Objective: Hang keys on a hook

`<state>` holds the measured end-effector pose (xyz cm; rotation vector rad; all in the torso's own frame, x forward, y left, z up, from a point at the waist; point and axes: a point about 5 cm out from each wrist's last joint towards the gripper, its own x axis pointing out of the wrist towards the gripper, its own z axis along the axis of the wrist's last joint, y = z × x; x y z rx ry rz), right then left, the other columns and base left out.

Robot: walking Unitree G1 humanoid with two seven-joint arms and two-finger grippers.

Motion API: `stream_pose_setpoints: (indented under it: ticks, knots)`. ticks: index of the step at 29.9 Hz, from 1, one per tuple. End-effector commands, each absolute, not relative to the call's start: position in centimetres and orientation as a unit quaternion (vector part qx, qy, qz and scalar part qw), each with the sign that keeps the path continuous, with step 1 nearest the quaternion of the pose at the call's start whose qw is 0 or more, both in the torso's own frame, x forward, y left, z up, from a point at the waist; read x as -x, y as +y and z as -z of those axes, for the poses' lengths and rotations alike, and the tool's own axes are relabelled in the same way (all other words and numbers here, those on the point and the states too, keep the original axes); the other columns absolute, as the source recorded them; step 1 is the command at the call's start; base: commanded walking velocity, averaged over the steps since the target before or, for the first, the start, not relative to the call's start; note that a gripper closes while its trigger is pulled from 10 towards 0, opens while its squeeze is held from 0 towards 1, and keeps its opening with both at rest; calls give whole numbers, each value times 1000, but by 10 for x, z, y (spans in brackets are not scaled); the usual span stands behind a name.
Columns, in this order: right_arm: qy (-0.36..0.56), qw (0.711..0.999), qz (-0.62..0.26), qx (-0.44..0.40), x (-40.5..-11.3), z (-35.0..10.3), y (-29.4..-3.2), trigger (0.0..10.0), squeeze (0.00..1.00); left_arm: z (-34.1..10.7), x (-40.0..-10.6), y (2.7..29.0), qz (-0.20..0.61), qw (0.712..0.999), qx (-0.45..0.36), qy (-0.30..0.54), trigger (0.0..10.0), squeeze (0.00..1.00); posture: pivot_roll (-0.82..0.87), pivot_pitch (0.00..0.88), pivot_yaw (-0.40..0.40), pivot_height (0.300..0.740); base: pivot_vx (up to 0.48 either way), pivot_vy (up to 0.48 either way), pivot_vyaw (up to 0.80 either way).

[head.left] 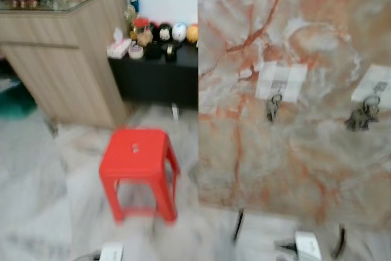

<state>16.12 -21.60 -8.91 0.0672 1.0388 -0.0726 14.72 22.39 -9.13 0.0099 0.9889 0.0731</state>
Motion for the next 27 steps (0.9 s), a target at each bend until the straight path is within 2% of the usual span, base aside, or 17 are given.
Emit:
stream_pose_setpoints:
  ticks: [1, 15, 27]
  knots:
    - [493, 868, 41, -31, -161, 88, -220, 10000, 0, 91, -149, 221, -29, 879, -6, 475, 10000, 0, -26, 0, 7, 740, 0, -352, 0]
    - [494, 868, 40, -30, -161, 88, -221, 10000, 0, 92, -137, 238, -39, 873, -10, 486, 10000, 0, -27, 0, 7, 740, 0, -349, 0]
    - [494, 868, 43, -33, -161, 88, -221, 10000, 0, 96, -135, 225, -33, 870, -8, 492, 10000, 0, -29, 0, 8, 740, 0, -359, 0]
